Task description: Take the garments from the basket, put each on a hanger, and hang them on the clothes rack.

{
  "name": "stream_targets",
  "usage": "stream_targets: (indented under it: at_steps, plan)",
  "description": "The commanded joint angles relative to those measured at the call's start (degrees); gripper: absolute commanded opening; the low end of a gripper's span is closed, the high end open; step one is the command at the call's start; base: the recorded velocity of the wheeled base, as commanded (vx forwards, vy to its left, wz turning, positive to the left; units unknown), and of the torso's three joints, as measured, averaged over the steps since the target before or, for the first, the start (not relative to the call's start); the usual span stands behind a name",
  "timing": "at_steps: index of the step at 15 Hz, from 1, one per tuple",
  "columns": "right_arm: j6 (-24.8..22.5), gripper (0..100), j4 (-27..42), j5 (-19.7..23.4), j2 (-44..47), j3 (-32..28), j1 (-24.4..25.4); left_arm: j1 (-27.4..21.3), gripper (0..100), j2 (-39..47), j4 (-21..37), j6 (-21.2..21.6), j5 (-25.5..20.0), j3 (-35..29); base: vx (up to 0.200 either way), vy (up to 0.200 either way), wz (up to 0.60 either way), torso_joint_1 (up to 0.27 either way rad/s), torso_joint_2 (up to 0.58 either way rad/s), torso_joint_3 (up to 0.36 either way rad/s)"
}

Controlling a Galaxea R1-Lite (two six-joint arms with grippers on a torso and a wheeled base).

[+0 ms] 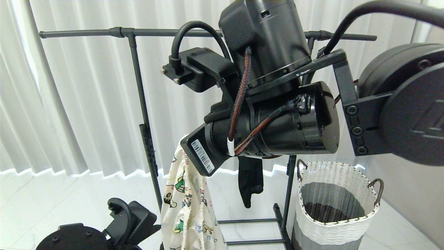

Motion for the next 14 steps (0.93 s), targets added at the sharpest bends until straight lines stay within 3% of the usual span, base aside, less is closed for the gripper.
stream_targets:
  at_steps: [1, 6, 9, 11, 12, 14]
  plan:
    - [0.0, 0, 0.1, 0.0, -0.2, -0.3, 0.5, 1.4, 100, 2.2, 0.0, 0.0, 0.4, 2.0, 0.000, 0.000, 0.00, 0.000, 0.00, 0.000]
    - [0.0, 0, 0.9, -1.3, -1.1, 0.1, -0.1, 2.2, 100, 2.9, 0.0, 0.2, 1.0, 2.7, 0.000, 0.000, 0.00, 0.000, 0.00, 0.000]
    - [0.2, 0, 2.0, -3.5, -1.0, 0.3, -1.2, 2.2, 100, 2.1, 0.0, 0.1, 4.9, 3.8, 0.000, 0.000, 0.00, 0.000, 0.00, 0.000]
    - [0.2, 0, 2.0, -3.7, -1.0, 0.3, -1.5, 2.2, 100, 1.3, 0.0, 0.1, 5.2, 4.4, 0.000, 0.000, 0.00, 0.000, 0.00, 0.000]
    - [0.2, 0, 2.3, -3.9, -1.0, 0.3, -1.7, 2.1, 0, 1.2, 0.0, 0.2, 5.3, 4.6, 0.000, 0.000, 0.00, 0.000, 0.00, 0.000]
    - [0.3, 0, 3.7, -3.9, -1.2, 0.3, -1.7, 1.4, 0, 1.2, 0.0, 0.6, 6.2, 5.3, 0.000, 0.000, 0.00, 0.000, 0.00, 0.000]
